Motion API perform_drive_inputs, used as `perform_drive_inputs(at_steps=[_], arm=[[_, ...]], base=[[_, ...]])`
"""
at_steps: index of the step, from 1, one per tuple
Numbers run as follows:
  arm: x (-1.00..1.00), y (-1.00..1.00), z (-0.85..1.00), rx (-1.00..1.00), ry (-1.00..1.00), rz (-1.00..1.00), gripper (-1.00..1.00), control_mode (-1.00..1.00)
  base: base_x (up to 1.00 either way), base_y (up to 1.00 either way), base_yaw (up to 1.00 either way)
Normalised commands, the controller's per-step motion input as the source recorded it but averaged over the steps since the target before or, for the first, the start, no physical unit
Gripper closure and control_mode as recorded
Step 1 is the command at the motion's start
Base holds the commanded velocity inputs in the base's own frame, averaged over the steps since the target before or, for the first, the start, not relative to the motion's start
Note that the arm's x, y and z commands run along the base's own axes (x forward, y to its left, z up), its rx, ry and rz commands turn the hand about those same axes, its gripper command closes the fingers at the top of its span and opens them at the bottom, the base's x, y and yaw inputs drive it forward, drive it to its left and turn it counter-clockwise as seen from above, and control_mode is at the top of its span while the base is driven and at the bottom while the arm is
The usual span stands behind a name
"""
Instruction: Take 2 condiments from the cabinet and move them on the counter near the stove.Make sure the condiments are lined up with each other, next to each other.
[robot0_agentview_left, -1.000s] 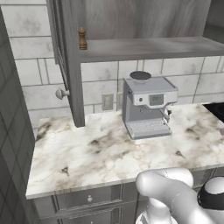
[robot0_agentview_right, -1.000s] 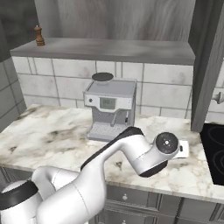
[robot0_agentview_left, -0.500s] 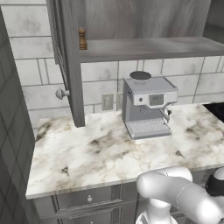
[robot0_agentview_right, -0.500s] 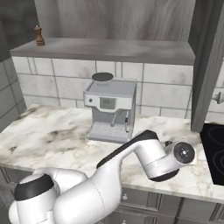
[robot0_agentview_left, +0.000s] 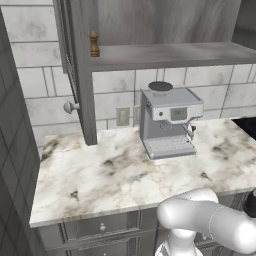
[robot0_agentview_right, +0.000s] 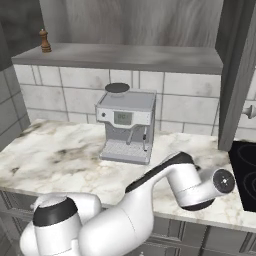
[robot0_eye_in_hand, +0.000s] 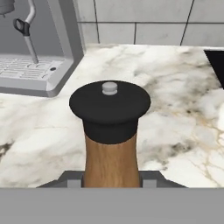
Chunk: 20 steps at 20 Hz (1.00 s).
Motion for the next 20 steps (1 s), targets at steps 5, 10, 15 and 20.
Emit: perform_drive_inputs(at_steps=[5, 10, 15, 20], arm=[[0.01, -0.07, -0.16, 0.00, -0.05, 0.09, 1.00, -1.00], [0.01, -0.09, -0.10, 0.00, -0.04, 0.10, 1.00, -1.00], [0.05, -0.05, -0.16, 0.00, 0.00, 0.02, 1.00, -1.00], [0.02, -0.13, -0.10, 0.00, -0.01, 0.00, 1.00, -1.00]], base=[[0.00, 0.00, 0.00], [0.00, 0.00, 0.00], [0.00, 0.00, 0.00], [0.00, 0.00, 0.00]])
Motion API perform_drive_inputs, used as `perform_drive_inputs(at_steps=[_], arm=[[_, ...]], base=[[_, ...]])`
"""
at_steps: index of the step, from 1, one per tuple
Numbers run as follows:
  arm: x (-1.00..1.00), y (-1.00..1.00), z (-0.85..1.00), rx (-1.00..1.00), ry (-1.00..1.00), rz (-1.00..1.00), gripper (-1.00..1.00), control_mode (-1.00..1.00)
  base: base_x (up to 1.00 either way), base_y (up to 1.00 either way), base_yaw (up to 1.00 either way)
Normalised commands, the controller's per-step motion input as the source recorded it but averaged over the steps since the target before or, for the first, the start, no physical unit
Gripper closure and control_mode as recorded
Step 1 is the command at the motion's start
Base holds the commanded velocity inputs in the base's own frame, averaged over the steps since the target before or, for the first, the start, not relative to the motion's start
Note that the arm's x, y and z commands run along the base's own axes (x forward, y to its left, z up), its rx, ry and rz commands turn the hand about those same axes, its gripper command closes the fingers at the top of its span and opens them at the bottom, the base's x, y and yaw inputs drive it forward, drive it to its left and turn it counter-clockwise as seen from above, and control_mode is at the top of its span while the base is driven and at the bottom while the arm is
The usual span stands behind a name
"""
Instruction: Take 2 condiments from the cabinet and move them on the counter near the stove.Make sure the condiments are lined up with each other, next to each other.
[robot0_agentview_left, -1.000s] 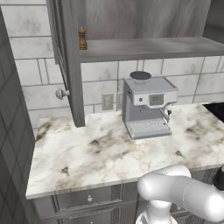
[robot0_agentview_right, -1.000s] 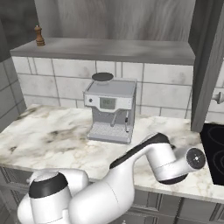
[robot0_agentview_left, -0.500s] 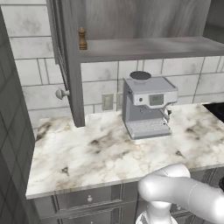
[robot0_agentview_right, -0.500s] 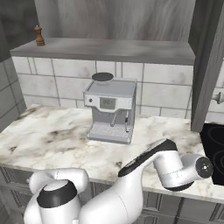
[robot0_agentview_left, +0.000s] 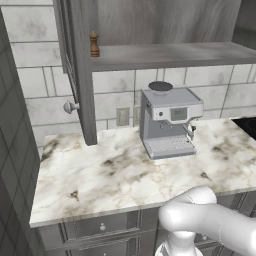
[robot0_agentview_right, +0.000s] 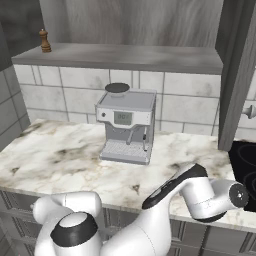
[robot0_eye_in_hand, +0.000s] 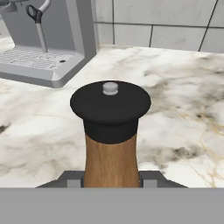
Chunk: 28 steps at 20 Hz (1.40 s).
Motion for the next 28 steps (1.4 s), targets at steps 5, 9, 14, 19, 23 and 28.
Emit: perform_drive_inputs(at_steps=[5, 9, 14, 19, 23, 28], arm=[[0.01, -0.10, -0.13, 0.00, 0.00, 0.00, 1.00, -1.00], [0.08, -0.06, -0.20, 0.00, -0.03, 0.00, 1.00, -1.00], [0.07, -0.08, -0.17, 0.00, -0.05, 0.00, 1.00, -1.00], [0.07, -0.07, -0.11, 0.00, 0.00, 0.00, 1.00, -1.00], [0.09, -0.08, -0.07, 0.00, 0.00, 0.00, 1.00, -1.00], [0.07, -0.07, -0.12, 0.00, 0.00, 0.00, 1.00, -1.00]], base=[[0.00, 0.00, 0.00], [0.00, 0.00, 0.00], [0.00, 0.00, 0.00], [0.00, 0.00, 0.00], [0.00, 0.00, 0.00], [0.00, 0.00, 0.00]])
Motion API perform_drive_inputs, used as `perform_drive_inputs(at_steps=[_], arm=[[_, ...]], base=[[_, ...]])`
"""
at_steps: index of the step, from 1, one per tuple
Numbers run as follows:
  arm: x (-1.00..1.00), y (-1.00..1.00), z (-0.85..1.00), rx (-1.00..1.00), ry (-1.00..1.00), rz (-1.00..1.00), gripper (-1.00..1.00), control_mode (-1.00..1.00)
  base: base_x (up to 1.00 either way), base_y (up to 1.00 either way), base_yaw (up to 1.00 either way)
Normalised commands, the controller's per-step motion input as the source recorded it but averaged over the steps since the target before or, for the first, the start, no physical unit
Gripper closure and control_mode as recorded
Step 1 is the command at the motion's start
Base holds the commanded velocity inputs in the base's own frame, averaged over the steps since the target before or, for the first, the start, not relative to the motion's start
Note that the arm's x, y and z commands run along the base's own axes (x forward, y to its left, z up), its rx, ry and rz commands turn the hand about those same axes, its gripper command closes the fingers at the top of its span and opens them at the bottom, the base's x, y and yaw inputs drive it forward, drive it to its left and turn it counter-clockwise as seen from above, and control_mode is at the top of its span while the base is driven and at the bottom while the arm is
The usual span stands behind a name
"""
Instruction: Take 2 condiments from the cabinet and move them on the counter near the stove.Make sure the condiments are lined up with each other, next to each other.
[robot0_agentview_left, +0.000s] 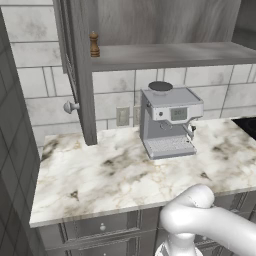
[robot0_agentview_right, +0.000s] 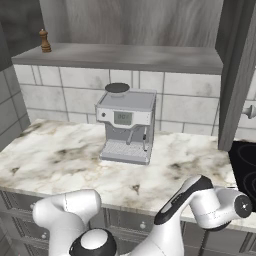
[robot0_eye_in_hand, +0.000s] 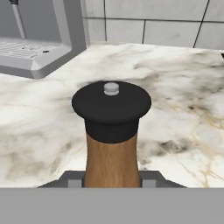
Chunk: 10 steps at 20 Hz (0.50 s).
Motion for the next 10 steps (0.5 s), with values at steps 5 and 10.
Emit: perform_drive_inputs(at_steps=[5, 10], arm=[[0.06, -0.05, -0.17, 0.00, 0.00, 0.00, 1.00, -1.00], [0.06, -0.07, -0.13, 0.00, -0.01, 0.00, 1.00, -1.00]], base=[[0.00, 0.00, 0.00], [0.00, 0.00, 0.00]])
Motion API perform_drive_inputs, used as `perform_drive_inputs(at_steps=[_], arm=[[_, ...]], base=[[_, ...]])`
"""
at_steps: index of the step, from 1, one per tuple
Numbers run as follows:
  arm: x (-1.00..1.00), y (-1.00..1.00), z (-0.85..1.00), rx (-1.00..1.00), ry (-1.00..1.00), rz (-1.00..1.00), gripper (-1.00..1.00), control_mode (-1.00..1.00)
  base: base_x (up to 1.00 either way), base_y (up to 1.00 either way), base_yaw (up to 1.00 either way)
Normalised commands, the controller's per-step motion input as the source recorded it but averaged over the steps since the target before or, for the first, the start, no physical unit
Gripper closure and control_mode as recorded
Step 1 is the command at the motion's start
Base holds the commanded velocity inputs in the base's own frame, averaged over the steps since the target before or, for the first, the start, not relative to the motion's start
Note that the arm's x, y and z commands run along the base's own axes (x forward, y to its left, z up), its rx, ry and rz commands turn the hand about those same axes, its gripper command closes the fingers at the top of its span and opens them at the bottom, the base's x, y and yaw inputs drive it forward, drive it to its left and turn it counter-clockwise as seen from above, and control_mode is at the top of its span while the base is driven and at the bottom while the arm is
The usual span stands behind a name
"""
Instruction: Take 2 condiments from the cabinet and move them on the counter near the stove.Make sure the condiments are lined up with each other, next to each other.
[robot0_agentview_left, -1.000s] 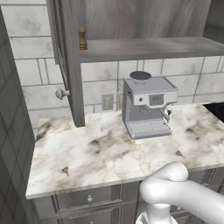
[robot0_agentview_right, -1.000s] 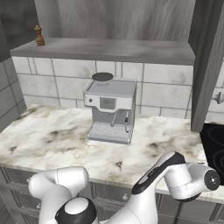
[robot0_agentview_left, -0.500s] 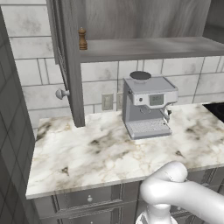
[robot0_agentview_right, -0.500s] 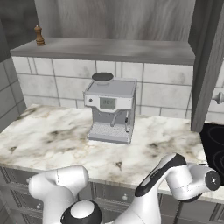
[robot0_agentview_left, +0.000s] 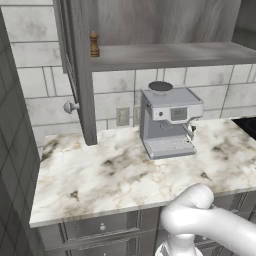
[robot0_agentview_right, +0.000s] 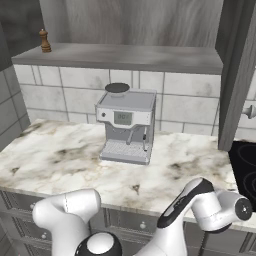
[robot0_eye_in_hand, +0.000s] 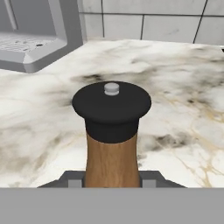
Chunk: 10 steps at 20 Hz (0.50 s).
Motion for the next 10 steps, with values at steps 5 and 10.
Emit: perform_drive_inputs(at_steps=[5, 10], arm=[[0.05, -0.07, -0.11, 0.00, 0.00, 0.00, 1.00, -1.00], [0.04, -0.07, -0.09, 0.00, -0.02, 0.00, 1.00, -1.00]], base=[[0.00, 0.00, 0.00], [0.00, 0.00, 0.00]])
